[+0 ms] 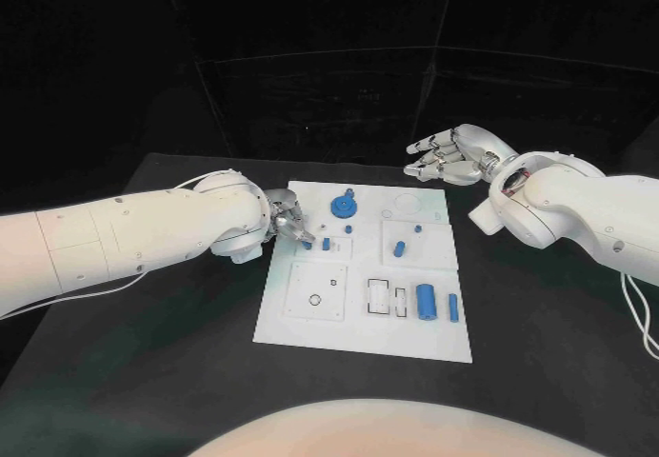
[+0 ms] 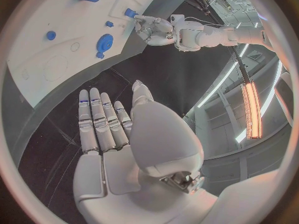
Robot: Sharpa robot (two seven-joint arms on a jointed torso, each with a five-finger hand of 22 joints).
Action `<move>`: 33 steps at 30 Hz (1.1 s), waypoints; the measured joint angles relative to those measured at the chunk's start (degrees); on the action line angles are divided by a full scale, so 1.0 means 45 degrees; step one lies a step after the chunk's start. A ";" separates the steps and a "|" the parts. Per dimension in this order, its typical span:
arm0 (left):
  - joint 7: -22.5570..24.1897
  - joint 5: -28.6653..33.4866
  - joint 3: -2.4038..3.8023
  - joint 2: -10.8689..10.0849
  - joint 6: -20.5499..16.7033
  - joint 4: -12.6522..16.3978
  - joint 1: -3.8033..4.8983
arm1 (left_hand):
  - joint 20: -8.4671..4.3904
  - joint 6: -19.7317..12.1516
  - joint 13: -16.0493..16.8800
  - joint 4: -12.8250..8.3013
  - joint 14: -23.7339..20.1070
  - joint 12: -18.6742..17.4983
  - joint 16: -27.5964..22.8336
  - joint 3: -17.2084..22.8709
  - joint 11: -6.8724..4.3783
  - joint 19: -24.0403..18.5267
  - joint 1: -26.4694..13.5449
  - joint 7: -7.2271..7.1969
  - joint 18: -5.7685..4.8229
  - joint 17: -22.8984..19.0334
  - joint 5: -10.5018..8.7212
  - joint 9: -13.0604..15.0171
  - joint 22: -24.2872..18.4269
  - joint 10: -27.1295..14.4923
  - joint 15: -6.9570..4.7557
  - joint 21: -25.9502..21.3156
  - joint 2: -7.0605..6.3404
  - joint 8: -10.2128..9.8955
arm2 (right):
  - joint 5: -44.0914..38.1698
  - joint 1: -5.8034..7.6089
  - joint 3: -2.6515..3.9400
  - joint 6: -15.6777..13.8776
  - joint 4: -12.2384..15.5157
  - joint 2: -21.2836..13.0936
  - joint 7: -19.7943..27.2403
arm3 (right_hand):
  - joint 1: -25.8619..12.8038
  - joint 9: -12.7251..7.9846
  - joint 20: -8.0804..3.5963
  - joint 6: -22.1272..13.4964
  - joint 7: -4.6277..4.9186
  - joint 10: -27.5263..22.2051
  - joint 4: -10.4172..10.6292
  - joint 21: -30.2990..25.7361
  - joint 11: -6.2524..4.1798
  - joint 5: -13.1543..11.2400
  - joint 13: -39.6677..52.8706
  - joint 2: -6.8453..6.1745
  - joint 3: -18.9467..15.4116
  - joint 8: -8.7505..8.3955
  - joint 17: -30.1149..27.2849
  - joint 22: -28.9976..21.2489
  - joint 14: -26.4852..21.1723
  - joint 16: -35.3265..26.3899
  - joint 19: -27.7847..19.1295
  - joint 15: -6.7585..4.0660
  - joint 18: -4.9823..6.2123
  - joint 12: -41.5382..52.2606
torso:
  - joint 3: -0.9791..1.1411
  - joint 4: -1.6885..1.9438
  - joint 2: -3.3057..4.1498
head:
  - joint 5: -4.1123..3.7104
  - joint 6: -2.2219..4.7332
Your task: Assemble the parts on the task board
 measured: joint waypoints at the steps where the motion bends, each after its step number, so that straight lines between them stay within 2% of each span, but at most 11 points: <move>1: -0.0003 -0.0025 0.0000 0.0016 -0.0016 0.0000 -0.0004 | 0.0000 0.0000 0.0000 0.0000 0.0000 0.0000 0.0000 0.0000 0.0000 0.0000 0.0000 0.0000 0.0001 0.0000 -0.0001 0.0000 0.0000 0.0000 0.0000 0.0000 0.0000 0.0012 | 0.0003 0.0000 0.0000 0.0021 -0.0002 0.0006 0.0001 | -0.0039 0.0005 0.0002 0.0014 -0.0007 0.0000 0.0000 0.0000 0.0000 0.0000 0.0000 -0.0039 0.0000 0.0000 0.0000 0.0000 0.0001 0.0000 -0.0002 0.0002 -0.0001 -0.0007 | 0.0002 0.0000 0.0000 | -0.0001 0.0000; 11: -0.0069 -0.0135 0.0013 0.0099 -0.0027 -0.0057 -0.0016 | 0.0000 -0.0002 0.0011 -0.0046 0.0000 0.0000 0.0000 0.0117 0.0002 0.0000 0.0003 0.0003 0.0000 0.0000 -0.0016 -0.0004 0.0000 -0.0002 0.0000 0.0000 0.0003 0.0074 | 0.0009 0.0000 0.0000 0.0105 -0.0006 0.0030 0.0015 | -0.0089 0.0006 0.0002 0.0014 -0.0007 0.0090 -0.0107 -0.0136 0.0001 0.0000 0.0001 -0.0089 -0.0035 0.0000 -0.0022 -0.0121 -0.0074 -0.0078 -0.0002 0.0077 -0.0001 -0.0117 | 0.0005 0.0001 -0.0004 | -0.0018 -0.0035; 33: -0.0283 -0.0356 0.0031 0.0071 0.0561 -0.0069 -0.0006 | -0.0045 -0.0017 0.0009 -0.0021 0.0000 0.0000 0.0000 0.0161 -0.0002 0.0045 -0.0026 -0.0076 0.0001 0.0000 0.0102 0.0076 0.0000 0.0002 0.0000 -0.0052 -0.0019 0.0162 | 0.0015 0.0000 0.0000 0.0222 0.0013 0.0077 0.0030 | -0.0101 0.0005 0.0003 0.0057 0.0036 0.0089 -0.0141 -0.0203 0.0001 0.0000 0.0002 -0.0102 0.0001 0.0001 -0.0021 -0.0170 -0.0167 -0.0078 -0.0003 0.0074 -0.0002 -0.0116 | 0.0002 0.0013 -0.0010 | 0.0007 -0.0085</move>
